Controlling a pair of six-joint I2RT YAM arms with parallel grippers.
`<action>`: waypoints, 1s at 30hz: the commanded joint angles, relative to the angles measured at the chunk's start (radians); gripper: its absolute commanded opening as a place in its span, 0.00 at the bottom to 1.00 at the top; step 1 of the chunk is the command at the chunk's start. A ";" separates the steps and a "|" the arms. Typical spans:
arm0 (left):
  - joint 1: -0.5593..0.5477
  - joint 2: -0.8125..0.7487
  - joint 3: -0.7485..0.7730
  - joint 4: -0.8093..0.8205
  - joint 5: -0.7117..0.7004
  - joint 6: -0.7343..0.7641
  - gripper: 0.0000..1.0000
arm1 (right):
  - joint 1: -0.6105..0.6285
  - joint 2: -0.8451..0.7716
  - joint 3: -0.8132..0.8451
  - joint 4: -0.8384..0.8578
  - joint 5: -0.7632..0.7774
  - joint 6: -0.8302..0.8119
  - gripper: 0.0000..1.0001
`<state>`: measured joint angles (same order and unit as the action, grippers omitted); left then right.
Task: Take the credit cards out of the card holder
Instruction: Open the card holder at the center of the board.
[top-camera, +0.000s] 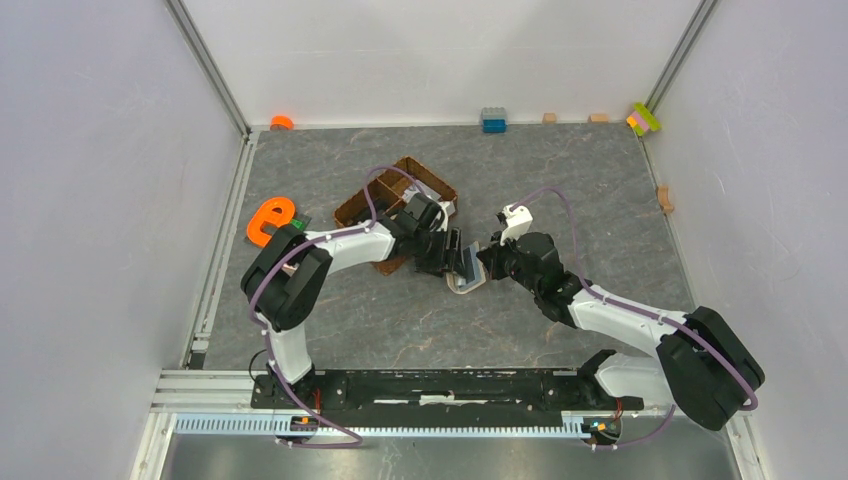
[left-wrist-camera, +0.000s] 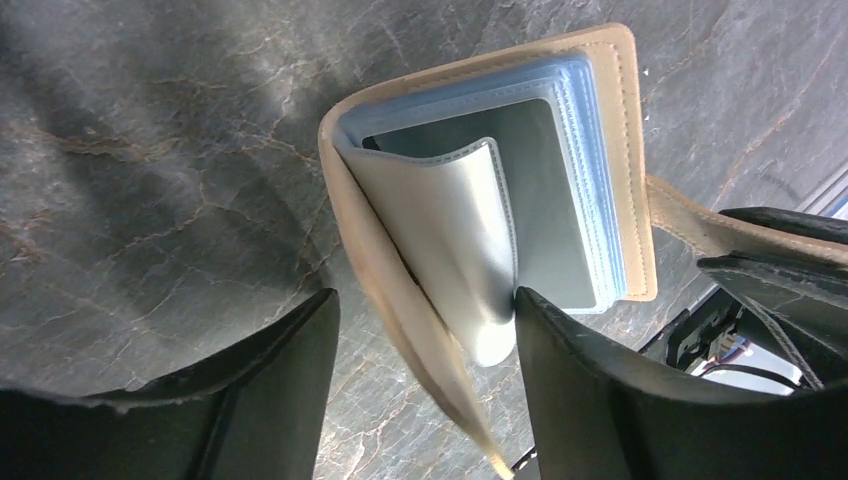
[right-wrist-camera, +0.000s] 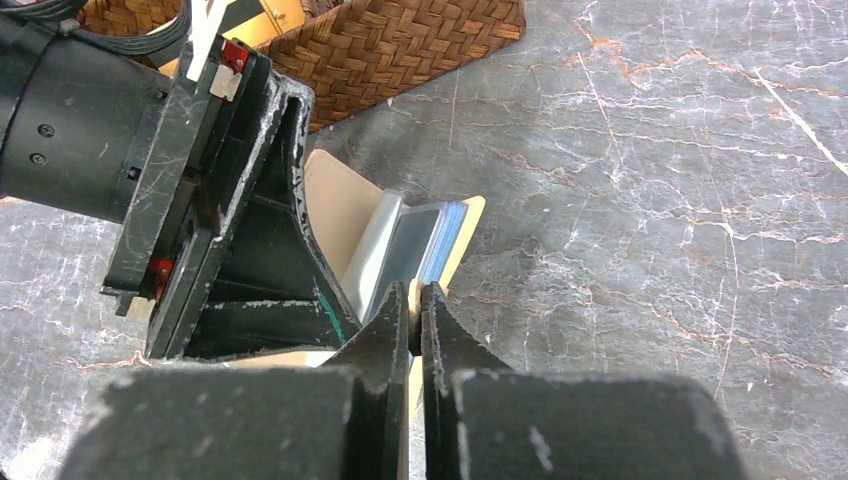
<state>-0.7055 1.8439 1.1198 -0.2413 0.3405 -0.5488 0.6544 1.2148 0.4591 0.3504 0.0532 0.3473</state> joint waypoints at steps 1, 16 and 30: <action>0.019 0.012 0.035 -0.021 -0.021 -0.008 0.68 | 0.004 -0.003 0.013 0.019 0.021 0.011 0.00; 0.070 0.013 -0.003 0.041 0.055 -0.035 0.20 | -0.143 0.118 -0.016 0.103 -0.264 0.158 0.63; 0.085 -0.162 -0.171 0.345 0.177 -0.120 0.19 | -0.186 0.063 -0.060 0.141 -0.289 0.187 0.94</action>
<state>-0.6346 1.7916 0.9901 -0.0677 0.4561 -0.6056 0.4854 1.3312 0.4271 0.4198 -0.2134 0.5156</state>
